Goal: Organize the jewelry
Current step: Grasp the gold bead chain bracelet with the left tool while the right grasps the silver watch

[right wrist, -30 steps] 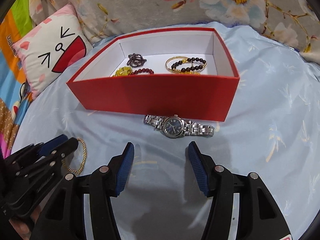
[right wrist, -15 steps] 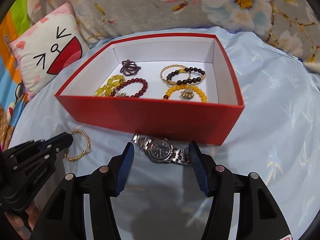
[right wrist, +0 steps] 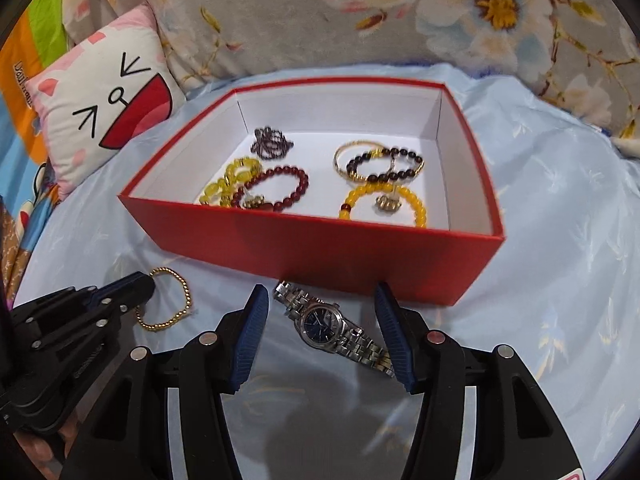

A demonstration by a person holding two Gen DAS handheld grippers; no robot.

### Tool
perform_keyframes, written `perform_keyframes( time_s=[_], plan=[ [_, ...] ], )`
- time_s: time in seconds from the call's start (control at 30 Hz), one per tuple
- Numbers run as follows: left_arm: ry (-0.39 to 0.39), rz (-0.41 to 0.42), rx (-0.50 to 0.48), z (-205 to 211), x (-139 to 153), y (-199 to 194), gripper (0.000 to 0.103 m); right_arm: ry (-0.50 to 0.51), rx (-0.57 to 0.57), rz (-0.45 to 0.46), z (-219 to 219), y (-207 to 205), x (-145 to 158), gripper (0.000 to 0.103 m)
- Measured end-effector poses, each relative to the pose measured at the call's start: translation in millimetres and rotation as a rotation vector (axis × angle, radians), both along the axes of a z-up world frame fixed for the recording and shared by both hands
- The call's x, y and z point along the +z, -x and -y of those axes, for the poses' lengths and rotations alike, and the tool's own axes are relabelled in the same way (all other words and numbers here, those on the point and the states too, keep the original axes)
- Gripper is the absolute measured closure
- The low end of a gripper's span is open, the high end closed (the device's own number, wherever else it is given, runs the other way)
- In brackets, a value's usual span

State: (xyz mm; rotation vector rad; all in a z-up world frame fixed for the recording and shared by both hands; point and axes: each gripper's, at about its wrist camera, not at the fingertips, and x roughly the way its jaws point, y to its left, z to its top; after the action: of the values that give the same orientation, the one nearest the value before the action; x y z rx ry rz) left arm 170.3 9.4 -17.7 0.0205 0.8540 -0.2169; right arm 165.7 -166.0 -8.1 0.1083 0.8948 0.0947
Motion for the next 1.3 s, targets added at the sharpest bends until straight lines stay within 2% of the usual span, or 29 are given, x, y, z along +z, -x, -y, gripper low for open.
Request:
perform_keyframes(
  time_s=[0.1,0.17,0.37,0.6,0.7,0.97,1.3],
  plan=[
    [-0.011,0.002,0.0,2.4,0.2,0.5,0.098,-0.008,0.004,-0.009,-1.4,3.5,-4.9,0.051],
    [-0.018,0.003,0.0,3.1,0.0,1.0,0.098,0.003,0.005,-0.007,-4.3,9.2,-5.8,0.058],
    [-0.039,0.007,0.001,4.8,0.0,1.2,0.098,0.07,-0.016,-0.001,-12.7,20.6,-7.3,0.07],
    [-0.035,0.006,0.001,4.6,0.2,0.8,0.098,0.042,-0.064,0.0,-7.9,28.4,-7.3,0.08],
    [-0.035,0.006,0.001,5.3,0.1,0.9,0.098,-0.013,-0.09,0.003,-2.7,38.4,-7.5,0.081],
    [-0.023,0.005,0.004,4.2,0.6,3.7,0.099,-0.081,-0.119,0.006,-1.3,72.3,-6.9,0.081],
    [-0.005,0.013,-0.022,9.9,5.1,38.8,0.1,-0.137,-0.139,0.016,5.8,105.1,3.5,0.081]
  ],
)
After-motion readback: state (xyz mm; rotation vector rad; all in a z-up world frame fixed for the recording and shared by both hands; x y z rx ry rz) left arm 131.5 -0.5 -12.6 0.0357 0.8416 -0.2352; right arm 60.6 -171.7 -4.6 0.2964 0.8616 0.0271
